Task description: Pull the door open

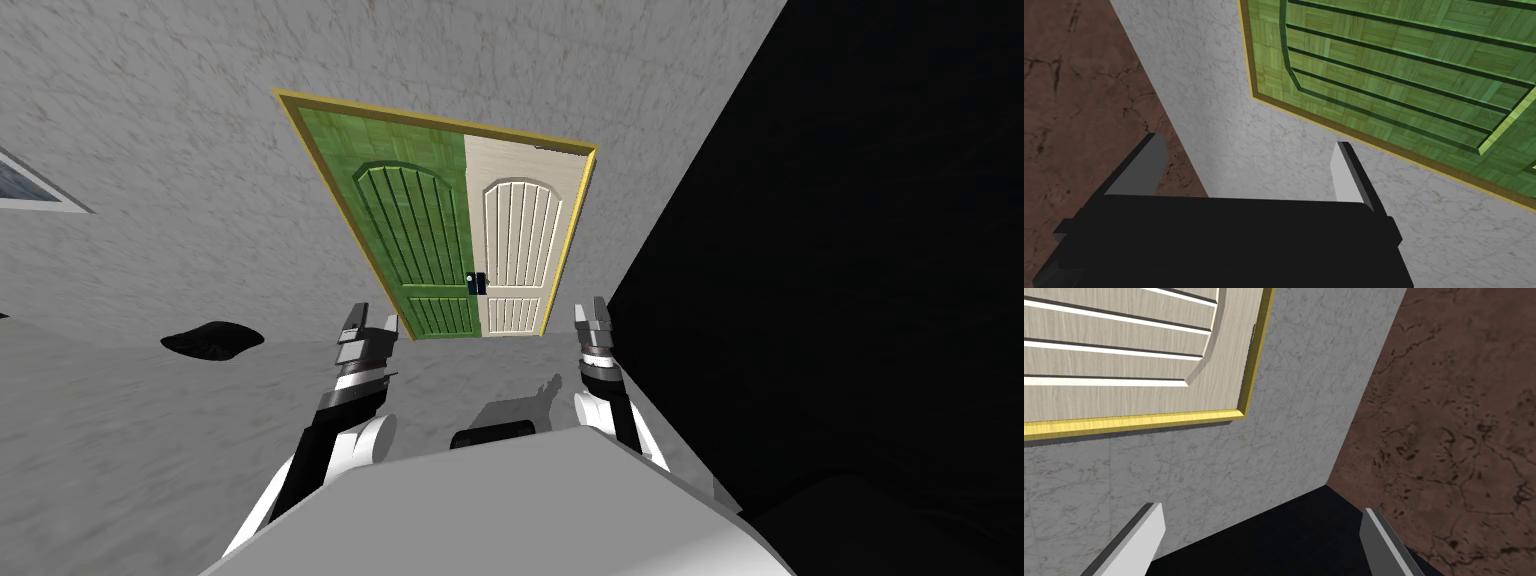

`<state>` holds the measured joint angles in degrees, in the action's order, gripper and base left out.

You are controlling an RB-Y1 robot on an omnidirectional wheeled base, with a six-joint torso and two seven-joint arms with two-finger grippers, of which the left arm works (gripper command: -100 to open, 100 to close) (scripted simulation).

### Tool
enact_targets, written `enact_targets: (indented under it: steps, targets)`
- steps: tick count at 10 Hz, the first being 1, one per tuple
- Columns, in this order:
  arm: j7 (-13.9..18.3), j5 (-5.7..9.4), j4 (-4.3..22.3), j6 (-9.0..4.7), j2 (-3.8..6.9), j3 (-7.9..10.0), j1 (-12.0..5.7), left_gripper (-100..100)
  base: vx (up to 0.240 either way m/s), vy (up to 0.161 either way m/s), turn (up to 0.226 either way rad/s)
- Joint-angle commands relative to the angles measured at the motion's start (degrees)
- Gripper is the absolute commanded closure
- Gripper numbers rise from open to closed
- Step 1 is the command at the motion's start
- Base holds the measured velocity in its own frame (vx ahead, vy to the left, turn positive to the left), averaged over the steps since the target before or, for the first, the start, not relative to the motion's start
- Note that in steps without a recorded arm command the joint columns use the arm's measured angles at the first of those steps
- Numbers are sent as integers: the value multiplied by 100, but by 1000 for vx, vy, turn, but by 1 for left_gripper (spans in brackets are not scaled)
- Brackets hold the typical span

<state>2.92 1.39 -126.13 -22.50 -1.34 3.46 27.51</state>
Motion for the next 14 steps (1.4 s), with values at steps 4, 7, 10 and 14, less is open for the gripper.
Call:
enact_targets:
  steps: [4, 7, 10, 14]
  targets:
    - [34, 26, 461, 54, 188, 36, -191, -100, 145, -5, -39]
    - [66, 51, 884, 104, 327, 68, -366, -100, 180, 19, -54]
    - [96, 74, 1287, 151, 441, 98, -534, -100, 135, 17, -54]
    - [129, 99, 1730, 203, 553, 132, -719, -100, 100, 6, -39]
